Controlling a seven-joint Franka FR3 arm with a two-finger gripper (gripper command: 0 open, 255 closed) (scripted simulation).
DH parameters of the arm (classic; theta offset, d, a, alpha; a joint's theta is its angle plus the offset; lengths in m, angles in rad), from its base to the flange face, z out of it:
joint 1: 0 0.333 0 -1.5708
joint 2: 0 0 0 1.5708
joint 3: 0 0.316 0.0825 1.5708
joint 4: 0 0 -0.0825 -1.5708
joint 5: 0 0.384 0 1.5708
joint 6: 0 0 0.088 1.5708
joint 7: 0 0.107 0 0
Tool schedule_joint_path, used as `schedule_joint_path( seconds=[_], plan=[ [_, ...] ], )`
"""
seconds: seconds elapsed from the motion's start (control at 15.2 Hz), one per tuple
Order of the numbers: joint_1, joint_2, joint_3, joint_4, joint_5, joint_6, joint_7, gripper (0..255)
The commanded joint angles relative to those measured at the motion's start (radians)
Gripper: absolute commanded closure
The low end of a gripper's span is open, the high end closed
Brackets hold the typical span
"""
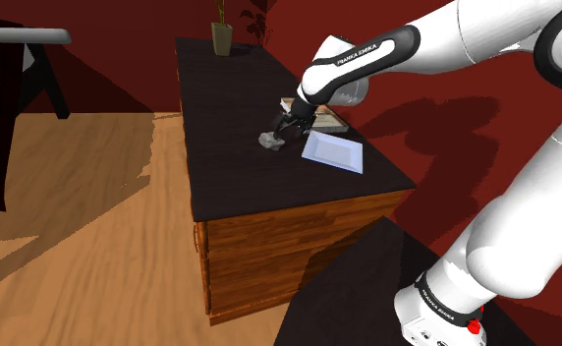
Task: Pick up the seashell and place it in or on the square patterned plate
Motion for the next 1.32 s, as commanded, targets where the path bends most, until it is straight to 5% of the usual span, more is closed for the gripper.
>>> schedule_joint_path(
  seconds=[0.0,0.92,0.99,1.25],
  plan=[
    [-0.001,0.044,0.001,0.023,0.019,0.028,-0.013,0],
    [0.0,0.112,0.01,0.033,0.043,0.085,-0.03,0],
    [0.0,0.112,0.01,0.033,0.043,0.085,-0.03,255],
    [0.0,0.111,0.01,0.033,0.042,0.084,-0.029,255]
  ],
)
